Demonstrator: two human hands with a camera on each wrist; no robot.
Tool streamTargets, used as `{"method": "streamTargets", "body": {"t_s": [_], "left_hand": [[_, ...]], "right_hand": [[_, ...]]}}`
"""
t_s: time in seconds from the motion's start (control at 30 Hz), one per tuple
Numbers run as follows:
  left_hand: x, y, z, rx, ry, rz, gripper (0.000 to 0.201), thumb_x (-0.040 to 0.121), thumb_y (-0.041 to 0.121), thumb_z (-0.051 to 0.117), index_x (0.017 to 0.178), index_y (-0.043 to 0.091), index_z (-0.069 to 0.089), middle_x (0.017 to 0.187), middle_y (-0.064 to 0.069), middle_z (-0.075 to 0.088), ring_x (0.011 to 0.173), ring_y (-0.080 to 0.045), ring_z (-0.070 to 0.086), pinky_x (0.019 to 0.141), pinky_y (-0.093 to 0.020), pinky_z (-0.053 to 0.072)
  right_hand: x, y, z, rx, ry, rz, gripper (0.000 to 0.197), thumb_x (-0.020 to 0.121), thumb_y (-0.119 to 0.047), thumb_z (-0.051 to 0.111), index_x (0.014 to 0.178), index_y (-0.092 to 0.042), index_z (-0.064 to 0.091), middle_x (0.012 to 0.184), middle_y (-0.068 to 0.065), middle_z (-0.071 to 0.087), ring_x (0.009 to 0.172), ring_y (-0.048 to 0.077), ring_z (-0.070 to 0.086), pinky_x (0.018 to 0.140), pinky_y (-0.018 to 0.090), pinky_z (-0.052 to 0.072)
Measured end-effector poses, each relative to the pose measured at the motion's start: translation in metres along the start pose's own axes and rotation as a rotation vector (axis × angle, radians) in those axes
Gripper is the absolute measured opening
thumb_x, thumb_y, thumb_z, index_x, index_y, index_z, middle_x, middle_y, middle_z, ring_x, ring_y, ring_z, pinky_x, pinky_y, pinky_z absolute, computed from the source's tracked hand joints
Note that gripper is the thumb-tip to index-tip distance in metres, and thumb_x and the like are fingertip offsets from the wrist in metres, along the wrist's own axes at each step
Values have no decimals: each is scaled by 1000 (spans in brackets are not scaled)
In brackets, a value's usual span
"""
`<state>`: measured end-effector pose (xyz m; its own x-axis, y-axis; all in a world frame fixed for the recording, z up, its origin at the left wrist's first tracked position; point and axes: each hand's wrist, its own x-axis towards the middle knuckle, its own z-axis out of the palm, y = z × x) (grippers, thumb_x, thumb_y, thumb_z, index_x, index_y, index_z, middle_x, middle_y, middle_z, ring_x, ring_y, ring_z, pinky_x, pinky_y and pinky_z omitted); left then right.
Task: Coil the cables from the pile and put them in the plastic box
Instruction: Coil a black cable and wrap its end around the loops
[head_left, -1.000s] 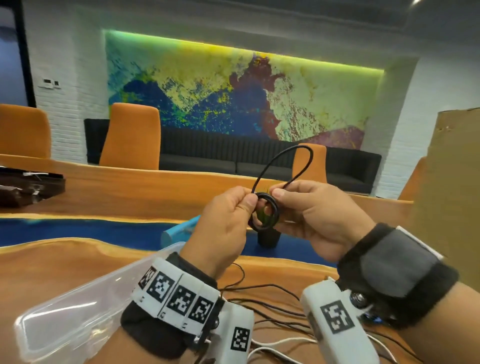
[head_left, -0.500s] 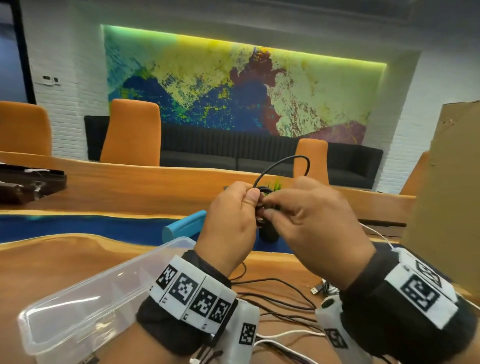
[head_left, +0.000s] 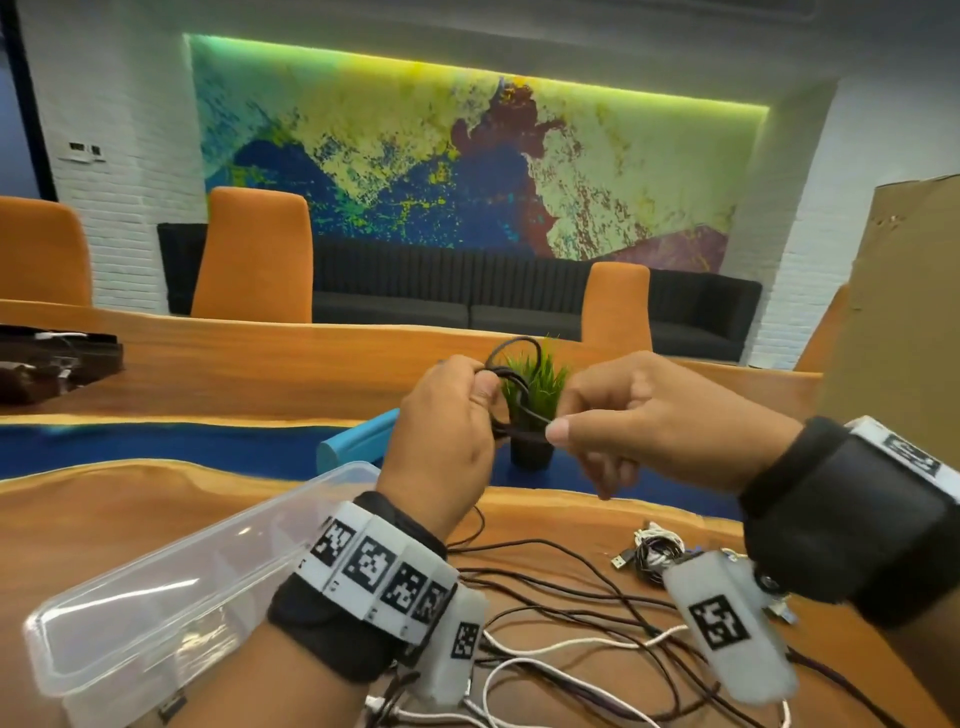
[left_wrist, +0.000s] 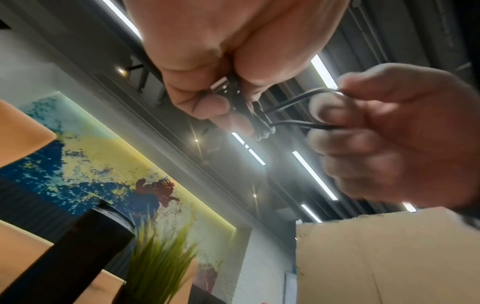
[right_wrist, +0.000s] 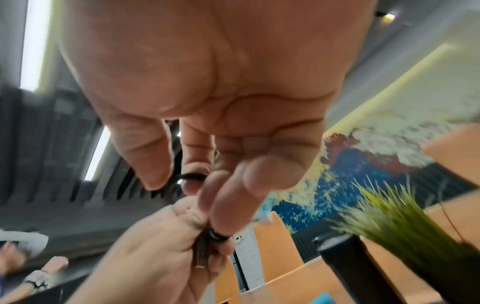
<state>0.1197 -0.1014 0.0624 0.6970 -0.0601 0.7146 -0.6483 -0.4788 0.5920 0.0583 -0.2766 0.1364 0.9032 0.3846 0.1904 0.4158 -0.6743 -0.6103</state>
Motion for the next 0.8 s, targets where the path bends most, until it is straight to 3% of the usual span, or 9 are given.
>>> {"method": "streamTargets", "body": {"t_s": [0.13, 0.27, 0.3, 0.37, 0.43, 0.47, 0.63, 0.77, 0.8], "left_hand": [[12, -15, -17, -60, 87, -73, 30, 106, 28, 38, 96, 15, 63, 92, -4, 65, 84, -18, 61, 73, -35, 51], [17, -24, -30, -194, 132, -237, 33, 106, 30, 37, 88, 21, 63, 92, -3, 68, 87, -24, 63, 76, -41, 53], [17, -24, -32, -267, 145, -286, 33, 107, 27, 37, 87, 20, 63, 91, -2, 68, 86, -23, 63, 73, -38, 53], [18, -18, -32, -488, 132, -399, 32, 107, 24, 36, 86, 18, 60, 84, 0, 64, 80, -17, 62, 68, -28, 49], [15, -8, -26, -762, 67, -498, 31, 107, 24, 36, 87, 17, 58, 77, 1, 61, 71, -13, 58, 65, -25, 44], [12, -2, -23, -883, 23, -522, 31, 107, 24, 36, 87, 16, 57, 75, 2, 60, 68, -12, 56, 64, -25, 43], [4, 16, -14, -1013, -196, -462, 30, 106, 26, 35, 94, 12, 59, 76, 0, 63, 69, -12, 52, 65, -26, 37], [1, 20, -14, -1034, -338, -391, 30, 105, 30, 36, 96, 13, 58, 110, -25, 66, 69, -13, 57, 64, -27, 41], [0, 23, -14, -1039, -384, -377, 28, 104, 32, 37, 94, 14, 56, 104, -26, 66, 68, -14, 57, 63, -27, 42]], "right_hand": [[-11, 26, 7, 279, 233, 104, 24, 89, -23, 67, 74, -4, 66, 65, 7, 66, 57, 21, 64, 57, 33, 54], [-17, 57, 4, 474, 394, 165, 13, 84, -7, 68, 94, -5, 62, 65, 6, 59, 49, 13, 51, 42, 21, 43], [-17, 64, 2, 428, 416, 185, 14, 85, -7, 67, 98, -9, 62, 66, 4, 60, 52, 13, 52, 44, 21, 44], [-14, 80, 1, 61, 458, 224, 11, 89, -12, 66, 96, -21, 66, 73, -2, 64, 65, 12, 58, 56, 25, 50], [-7, 90, 4, -346, 464, 274, 11, 92, -20, 65, 87, -29, 67, 83, -7, 67, 81, 14, 61, 73, 31, 52], [-3, 90, 7, -389, 479, 298, 14, 93, -21, 63, 84, -31, 65, 84, -7, 67, 82, 14, 62, 76, 33, 53], [14, 77, 21, 1, 535, 158, 19, 95, -11, 60, 84, -24, 68, 73, 2, 68, 68, 16, 68, 67, 37, 62], [20, 50, 34, 139, 428, 119, 21, 97, -15, 58, 80, -18, 69, 66, -3, 64, 57, 8, 59, 57, 24, 55], [22, 43, 36, 199, 408, 121, 21, 98, -18, 57, 80, -14, 68, 67, 1, 63, 56, 8, 58, 55, 23, 53]]}}
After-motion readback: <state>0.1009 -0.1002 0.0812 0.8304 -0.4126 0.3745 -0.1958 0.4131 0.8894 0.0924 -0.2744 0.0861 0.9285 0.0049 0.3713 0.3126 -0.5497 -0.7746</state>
